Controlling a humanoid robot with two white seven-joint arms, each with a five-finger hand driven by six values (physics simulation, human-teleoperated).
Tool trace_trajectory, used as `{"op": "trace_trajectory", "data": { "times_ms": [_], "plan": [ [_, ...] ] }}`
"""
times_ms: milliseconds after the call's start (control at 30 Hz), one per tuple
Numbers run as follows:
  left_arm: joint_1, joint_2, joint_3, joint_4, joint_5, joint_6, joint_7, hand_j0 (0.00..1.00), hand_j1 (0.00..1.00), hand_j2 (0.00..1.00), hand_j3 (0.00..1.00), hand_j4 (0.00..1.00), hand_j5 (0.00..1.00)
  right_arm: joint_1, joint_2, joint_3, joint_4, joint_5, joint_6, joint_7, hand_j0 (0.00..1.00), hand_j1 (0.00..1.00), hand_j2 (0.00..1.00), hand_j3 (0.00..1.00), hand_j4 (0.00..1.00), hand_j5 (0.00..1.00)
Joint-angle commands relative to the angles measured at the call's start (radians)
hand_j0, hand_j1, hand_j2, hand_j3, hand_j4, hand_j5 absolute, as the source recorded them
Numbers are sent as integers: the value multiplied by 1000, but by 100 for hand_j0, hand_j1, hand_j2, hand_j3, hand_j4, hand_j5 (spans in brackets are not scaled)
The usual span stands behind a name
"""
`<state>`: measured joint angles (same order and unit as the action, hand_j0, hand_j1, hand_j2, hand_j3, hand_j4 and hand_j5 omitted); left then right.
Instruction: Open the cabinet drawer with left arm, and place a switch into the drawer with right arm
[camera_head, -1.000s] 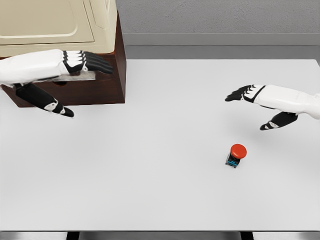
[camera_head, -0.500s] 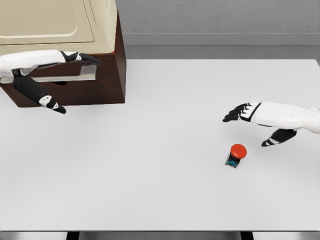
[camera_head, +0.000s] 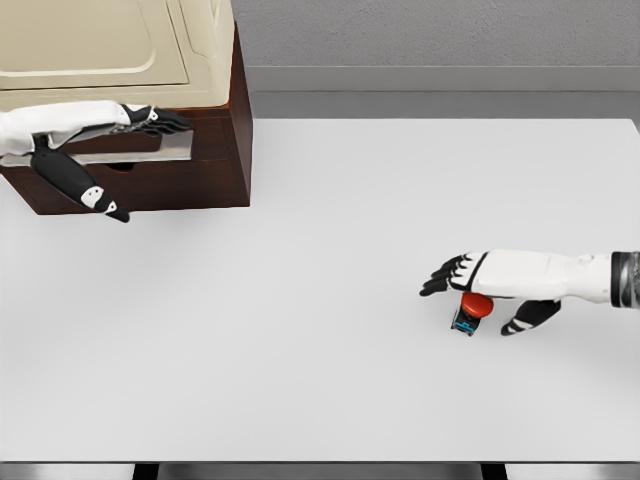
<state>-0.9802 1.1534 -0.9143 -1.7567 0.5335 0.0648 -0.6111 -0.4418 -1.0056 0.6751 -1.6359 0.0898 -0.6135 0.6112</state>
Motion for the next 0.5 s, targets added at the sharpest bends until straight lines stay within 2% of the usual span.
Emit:
{"op": "trace_trajectory", "data": {
  "times_ms": [0,100,133,300,467],
  "plan": [
    [2,-3,2,5,-6,17,0,100,100,100,100,100,100,0,10,4,1,2,3,0,100,100,100,100,100,100],
    [3,-24,2,39,-40,17,0,100,100,100,100,100,100,0,10,4,1,4,3,0,100,100,100,100,100,100],
    [6,-49,3,46,-73,17,0,100,100,100,100,100,100,0,10,4,1,5,3,0,100,100,100,100,100,100],
    [12,-57,6,82,-92,17,0,100,100,100,100,100,100,-2,12,4,1,5,3,0,83,83,83,83,83,83],
    [26,-53,8,82,-86,17,0,100,100,100,100,100,100,-6,10,4,1,7,3,0,78,78,78,78,78,78]
  ]
}}
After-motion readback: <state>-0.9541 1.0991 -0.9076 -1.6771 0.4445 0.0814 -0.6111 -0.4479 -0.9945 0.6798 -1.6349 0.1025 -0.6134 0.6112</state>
